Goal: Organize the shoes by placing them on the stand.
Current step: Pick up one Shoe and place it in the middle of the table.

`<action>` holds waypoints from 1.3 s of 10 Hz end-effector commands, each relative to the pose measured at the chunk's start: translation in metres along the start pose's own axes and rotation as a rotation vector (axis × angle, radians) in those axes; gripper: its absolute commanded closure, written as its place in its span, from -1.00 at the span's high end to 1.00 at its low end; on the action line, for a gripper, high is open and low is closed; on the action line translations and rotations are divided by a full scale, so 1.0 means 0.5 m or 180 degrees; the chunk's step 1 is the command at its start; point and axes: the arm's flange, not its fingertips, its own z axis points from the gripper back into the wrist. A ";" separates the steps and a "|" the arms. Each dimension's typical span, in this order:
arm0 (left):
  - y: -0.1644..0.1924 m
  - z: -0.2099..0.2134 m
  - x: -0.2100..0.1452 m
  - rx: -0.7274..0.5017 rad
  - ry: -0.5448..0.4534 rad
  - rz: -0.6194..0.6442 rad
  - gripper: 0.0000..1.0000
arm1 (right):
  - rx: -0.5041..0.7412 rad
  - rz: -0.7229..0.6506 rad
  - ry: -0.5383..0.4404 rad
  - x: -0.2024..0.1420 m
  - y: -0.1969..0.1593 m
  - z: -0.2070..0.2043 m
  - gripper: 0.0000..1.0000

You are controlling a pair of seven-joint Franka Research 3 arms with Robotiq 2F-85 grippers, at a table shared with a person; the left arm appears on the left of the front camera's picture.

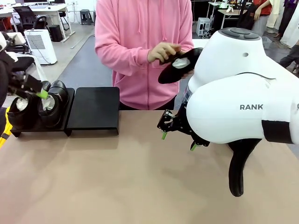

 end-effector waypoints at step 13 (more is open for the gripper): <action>-0.095 -0.083 -0.093 -0.1051 0.1462 -0.0088 0.59 | -0.0779 0.0616 -0.0859 0.221 -0.074 0.018 1.00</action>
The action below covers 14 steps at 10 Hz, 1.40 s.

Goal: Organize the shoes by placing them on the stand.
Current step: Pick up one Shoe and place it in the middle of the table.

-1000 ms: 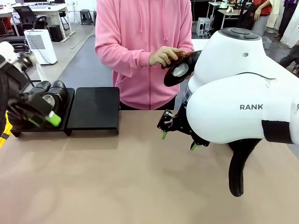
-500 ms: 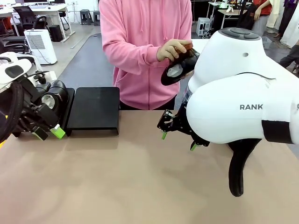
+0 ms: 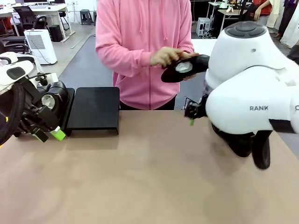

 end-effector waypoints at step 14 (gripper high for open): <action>0.000 0.003 -0.004 -0.0090 -0.0024 -0.0040 0.59 | -0.0093 0.1357 0.0258 0.248 -0.302 -0.147 1.00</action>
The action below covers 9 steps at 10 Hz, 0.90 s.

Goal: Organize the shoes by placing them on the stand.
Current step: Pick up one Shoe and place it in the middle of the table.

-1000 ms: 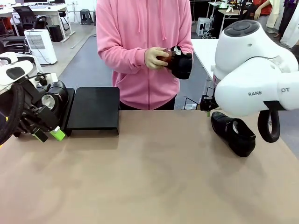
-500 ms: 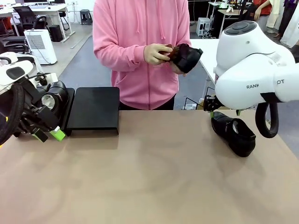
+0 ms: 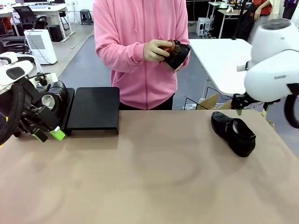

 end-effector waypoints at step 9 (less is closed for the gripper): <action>0.000 0.002 -0.003 -0.0093 -0.0022 -0.0044 0.59 | 0.0689 0.0961 0.0245 0.012 -0.083 -0.213 1.00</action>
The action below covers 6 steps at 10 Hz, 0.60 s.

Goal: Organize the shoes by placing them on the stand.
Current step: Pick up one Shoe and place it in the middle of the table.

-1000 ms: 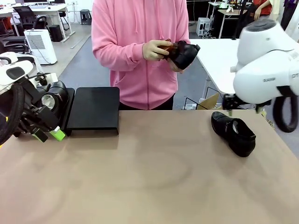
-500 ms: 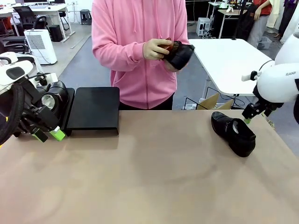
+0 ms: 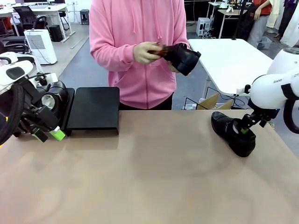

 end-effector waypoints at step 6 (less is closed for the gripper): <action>0.000 0.002 -0.003 -0.0093 -0.0022 -0.0043 0.59 | 0.0190 -0.0143 -0.0082 0.039 -0.016 -0.034 -0.10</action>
